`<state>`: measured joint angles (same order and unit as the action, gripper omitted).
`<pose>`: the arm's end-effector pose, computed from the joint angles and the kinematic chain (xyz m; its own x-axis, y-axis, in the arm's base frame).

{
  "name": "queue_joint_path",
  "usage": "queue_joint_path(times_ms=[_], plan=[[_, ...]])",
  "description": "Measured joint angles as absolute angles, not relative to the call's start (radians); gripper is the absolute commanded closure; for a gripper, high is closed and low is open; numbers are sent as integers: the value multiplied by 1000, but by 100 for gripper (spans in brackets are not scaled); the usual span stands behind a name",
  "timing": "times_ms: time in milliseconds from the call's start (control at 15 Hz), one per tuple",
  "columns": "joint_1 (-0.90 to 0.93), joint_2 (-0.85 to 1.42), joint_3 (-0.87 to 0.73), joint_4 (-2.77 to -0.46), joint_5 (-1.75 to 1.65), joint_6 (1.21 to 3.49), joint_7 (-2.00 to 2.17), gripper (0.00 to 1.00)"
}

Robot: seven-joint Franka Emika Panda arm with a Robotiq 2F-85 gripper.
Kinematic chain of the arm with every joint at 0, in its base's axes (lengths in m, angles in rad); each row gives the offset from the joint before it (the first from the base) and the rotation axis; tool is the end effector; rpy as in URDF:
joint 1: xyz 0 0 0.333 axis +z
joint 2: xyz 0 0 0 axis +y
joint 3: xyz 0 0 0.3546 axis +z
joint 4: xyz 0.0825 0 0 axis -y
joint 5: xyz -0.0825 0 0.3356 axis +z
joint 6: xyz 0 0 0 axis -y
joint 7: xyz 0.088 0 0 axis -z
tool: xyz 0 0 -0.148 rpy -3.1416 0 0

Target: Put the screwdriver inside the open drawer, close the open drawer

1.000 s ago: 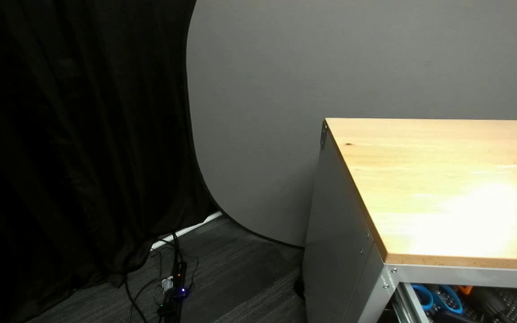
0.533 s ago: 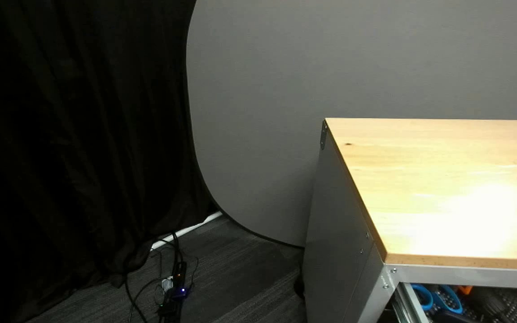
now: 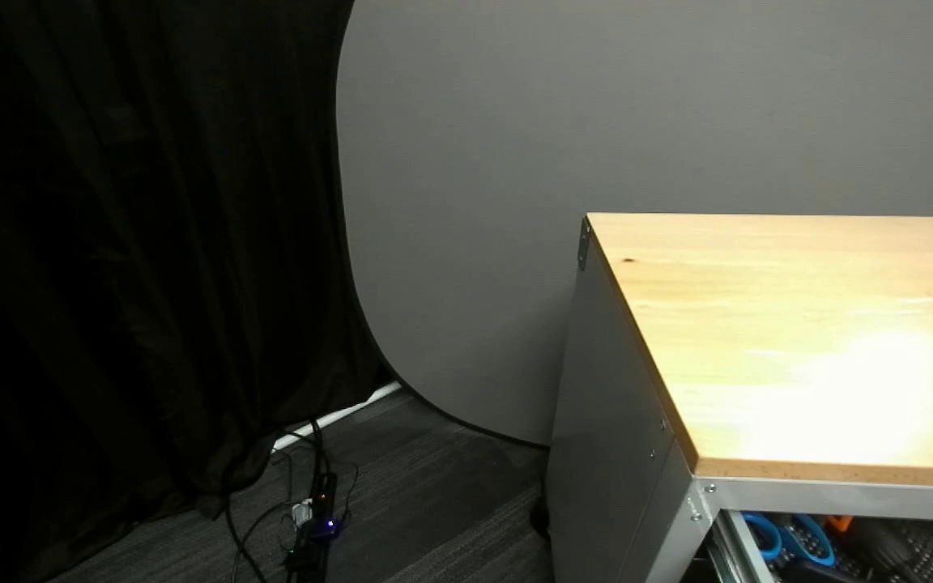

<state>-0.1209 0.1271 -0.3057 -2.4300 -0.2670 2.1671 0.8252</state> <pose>0.3633 -0.1877 0.2742 0.4571 -0.8798 -0.1306 -0.7821 -0.4675 0.4120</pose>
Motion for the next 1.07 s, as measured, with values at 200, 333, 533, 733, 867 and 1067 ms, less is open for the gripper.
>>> queue_joint_path(times_ms=[200,333,533,733,867,1067], plan=[[-121,132,-301,-2446,-267,2167,849,42],[-121,137,-300,-2451,-267,2168,857,58],[-121,142,-298,-2459,-267,2206,860,82],[-121,155,-287,-2463,-267,2275,860,100],[-121,174,-278,-2463,-267,2330,860,100],[-119,211,-272,-2462,-267,2417,863,100]])
